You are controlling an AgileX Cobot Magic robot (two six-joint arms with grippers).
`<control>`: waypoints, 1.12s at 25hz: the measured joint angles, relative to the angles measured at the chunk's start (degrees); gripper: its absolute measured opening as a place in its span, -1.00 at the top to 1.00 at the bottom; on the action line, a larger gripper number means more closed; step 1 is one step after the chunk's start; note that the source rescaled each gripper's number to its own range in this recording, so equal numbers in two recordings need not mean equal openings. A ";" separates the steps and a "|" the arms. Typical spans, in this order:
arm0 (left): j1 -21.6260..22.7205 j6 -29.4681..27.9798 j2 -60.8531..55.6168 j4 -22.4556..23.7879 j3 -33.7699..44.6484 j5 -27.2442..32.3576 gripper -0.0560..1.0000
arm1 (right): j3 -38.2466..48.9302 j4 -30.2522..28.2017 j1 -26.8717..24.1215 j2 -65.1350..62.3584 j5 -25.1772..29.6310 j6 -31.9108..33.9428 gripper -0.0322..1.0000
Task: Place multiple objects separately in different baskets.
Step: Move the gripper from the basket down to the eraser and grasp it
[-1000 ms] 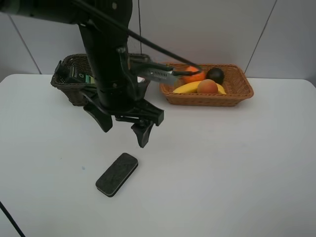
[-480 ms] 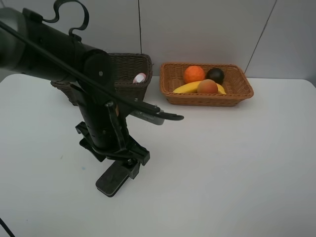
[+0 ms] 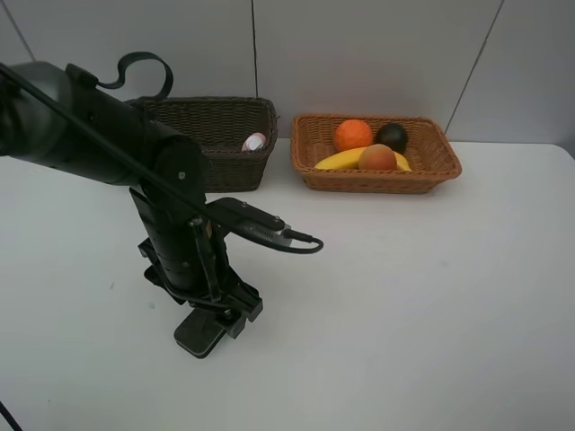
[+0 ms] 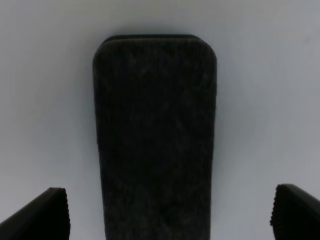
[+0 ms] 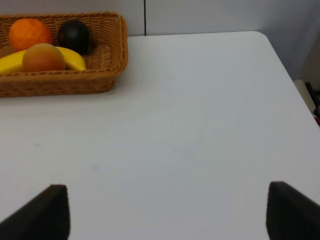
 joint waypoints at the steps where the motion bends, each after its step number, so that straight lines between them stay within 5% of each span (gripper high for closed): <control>1: 0.00 0.05 0.70 -0.05 0.00 -0.42 -0.99 | 0.00 0.00 0.00 0.00 0.00 0.00 -0.97; 28: 0.00 0.23 4.14 -0.83 0.00 -2.61 -0.99 | 0.00 0.00 0.00 0.00 0.00 0.00 -0.97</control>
